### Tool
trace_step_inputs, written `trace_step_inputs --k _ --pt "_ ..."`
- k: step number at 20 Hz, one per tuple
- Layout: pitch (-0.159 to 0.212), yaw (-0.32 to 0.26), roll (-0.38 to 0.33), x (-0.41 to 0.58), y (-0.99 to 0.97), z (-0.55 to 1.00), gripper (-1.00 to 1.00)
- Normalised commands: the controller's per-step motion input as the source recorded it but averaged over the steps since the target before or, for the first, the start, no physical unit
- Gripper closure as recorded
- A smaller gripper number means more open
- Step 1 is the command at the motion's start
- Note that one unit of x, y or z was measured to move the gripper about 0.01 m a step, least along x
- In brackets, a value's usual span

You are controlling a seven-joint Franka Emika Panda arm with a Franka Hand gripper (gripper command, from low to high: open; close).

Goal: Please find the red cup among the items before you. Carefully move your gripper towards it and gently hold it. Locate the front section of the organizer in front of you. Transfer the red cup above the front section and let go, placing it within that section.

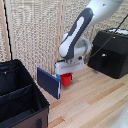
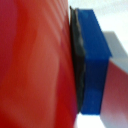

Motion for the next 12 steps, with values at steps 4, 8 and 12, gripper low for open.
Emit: trace_step_inputs --k 4,8,12 --pt "0.118 0.104 0.060 0.210 -0.04 0.83 1.00" --pt "0.127 0.120 0.056 0.226 0.10 0.84 1.00" --pt "0.086 0.144 0.038 0.071 0.41 0.79 1.00"
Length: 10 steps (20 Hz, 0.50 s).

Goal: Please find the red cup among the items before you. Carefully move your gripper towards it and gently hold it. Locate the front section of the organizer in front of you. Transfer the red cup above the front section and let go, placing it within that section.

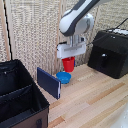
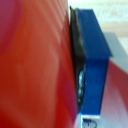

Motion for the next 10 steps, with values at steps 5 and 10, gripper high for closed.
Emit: trace_step_inputs --k 5,10 --pt "0.024 0.073 0.057 0.012 0.64 0.66 1.00" --pt "-0.003 0.004 0.017 -0.001 0.88 0.49 1.00"
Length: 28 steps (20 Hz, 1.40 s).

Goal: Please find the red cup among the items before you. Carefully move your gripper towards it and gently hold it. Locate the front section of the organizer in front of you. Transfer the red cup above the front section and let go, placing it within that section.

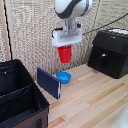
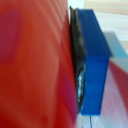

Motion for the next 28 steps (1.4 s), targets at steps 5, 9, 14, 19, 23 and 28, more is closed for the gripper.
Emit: trace_step_inputs --k 5,9,14,19,23,28 --pt "-0.043 0.000 0.006 -0.033 0.93 0.34 1.00" --pt "-0.062 0.000 0.001 -0.081 0.95 0.21 1.00" --pt "-0.047 -0.009 -0.001 -0.054 0.96 0.04 1.00" --pt "-0.001 -0.054 -0.011 -0.014 0.91 0.00 1.00" --pt "0.000 -0.064 -0.023 -0.061 0.89 0.00 1.00" --pt "-0.003 -0.041 -0.079 -0.203 0.85 -0.10 1.00"
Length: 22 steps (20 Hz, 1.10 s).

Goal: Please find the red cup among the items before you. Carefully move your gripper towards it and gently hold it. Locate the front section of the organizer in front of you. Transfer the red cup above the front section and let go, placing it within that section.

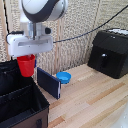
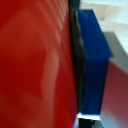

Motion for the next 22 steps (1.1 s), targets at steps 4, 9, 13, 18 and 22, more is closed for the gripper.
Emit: trace_step_inputs --k 4,9,13,18,22 --pt "-0.034 -0.001 -0.134 -0.351 0.79 -0.19 1.00" --pt "-0.086 0.005 -0.195 -0.410 0.57 -0.30 1.00" --pt "-0.276 0.061 -0.195 -0.019 0.17 -0.24 1.00" --pt "-0.234 0.132 -0.122 0.007 0.10 -0.05 1.00" --pt "-0.127 0.149 -0.016 0.011 0.02 0.00 -1.00"
